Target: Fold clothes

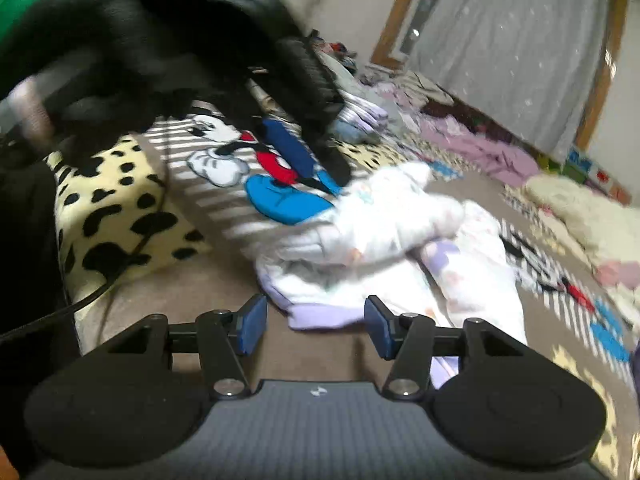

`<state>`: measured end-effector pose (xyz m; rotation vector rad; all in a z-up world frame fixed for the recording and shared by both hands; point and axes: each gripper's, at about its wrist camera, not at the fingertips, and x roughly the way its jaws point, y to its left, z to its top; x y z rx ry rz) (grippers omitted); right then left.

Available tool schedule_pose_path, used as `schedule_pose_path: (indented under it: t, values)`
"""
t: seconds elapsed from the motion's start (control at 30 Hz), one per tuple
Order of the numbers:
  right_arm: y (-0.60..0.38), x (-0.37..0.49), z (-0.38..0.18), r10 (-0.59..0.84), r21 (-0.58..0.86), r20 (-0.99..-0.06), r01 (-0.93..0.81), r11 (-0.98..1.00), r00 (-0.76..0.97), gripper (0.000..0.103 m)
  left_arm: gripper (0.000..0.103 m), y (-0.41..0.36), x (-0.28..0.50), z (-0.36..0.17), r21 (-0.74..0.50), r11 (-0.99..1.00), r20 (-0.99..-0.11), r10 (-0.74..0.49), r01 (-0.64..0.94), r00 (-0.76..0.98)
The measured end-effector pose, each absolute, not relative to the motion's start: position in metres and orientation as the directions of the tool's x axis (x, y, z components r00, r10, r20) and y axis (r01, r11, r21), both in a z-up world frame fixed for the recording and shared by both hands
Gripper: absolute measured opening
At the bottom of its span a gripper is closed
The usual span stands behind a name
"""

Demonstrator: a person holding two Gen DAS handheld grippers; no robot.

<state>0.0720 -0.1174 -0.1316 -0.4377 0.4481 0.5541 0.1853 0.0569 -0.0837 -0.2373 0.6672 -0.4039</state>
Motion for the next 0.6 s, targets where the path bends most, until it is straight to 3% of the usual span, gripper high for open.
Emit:
schedule_pose_path:
  t: [0.2, 0.3, 0.33, 0.47, 0.6]
  values:
    - [-0.152, 0.093, -0.110, 0.349, -0.171, -0.463, -0.469, 0.866, 0.814, 0.046, 0.026, 0.033, 0.205, -0.080, -0.289, 0.903, -0.495, -0.425, 0.318, 0.758]
    - [-0.172, 0.113, -0.103, 0.301, -0.150, -0.438, -0.399, 0.905, 0.847, 0.043, 0.026, 0.008, 0.233, -0.121, -0.186, 0.912, -0.685, -0.387, 0.366, 0.617]
    - [-0.178, 0.120, -0.101, 0.293, -0.137, -0.435, -0.385, 0.913, 0.851, 0.041, 0.026, 0.004, 0.232, -0.124, -0.147, 0.906, -0.690, -0.382, 0.397, 0.615]
    - [-0.192, 0.151, -0.101, 0.276, -0.152, -0.457, -0.380, 0.912, 0.845, 0.031, 0.026, 0.017, 0.230, -0.089, -0.176, 0.892, -0.615, -0.430, 0.416, 0.661]
    - [-0.185, 0.182, -0.094, 0.300, -0.185, -0.470, -0.425, 0.886, 0.830, 0.031, 0.026, 0.026, 0.252, -0.068, -0.184, 0.901, -0.544, -0.427, 0.394, 0.722]
